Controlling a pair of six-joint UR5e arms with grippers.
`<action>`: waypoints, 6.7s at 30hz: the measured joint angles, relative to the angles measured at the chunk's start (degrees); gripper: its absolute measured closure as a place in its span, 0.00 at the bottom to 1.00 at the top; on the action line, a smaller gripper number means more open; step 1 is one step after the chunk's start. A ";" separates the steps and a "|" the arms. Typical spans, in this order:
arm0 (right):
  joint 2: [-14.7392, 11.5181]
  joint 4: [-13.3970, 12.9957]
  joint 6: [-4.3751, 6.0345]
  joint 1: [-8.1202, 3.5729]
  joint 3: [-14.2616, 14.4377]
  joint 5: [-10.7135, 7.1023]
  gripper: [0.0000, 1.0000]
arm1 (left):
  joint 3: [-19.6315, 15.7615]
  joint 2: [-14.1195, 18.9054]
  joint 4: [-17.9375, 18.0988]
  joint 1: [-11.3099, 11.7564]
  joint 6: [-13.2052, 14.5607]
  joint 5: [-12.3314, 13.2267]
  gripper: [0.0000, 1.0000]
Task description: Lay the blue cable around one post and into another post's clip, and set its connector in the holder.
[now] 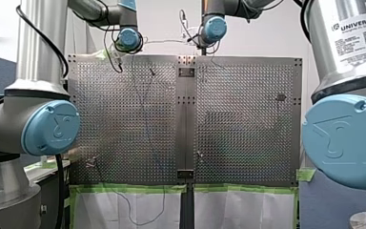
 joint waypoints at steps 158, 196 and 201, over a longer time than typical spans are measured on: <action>39.08 -56.53 10.82 -18.94 39.10 6.52 0.82 | -9.70 -6.36 9.13 3.36 -1.24 4.59 0.00; 60.73 -78.35 9.51 -19.28 33.10 6.83 0.82 | -9.70 -6.38 9.13 4.75 -2.17 5.74 0.00; 63.56 -79.40 8.59 -19.68 33.08 5.94 0.82 | -9.70 -6.40 9.13 4.76 -2.21 5.89 0.00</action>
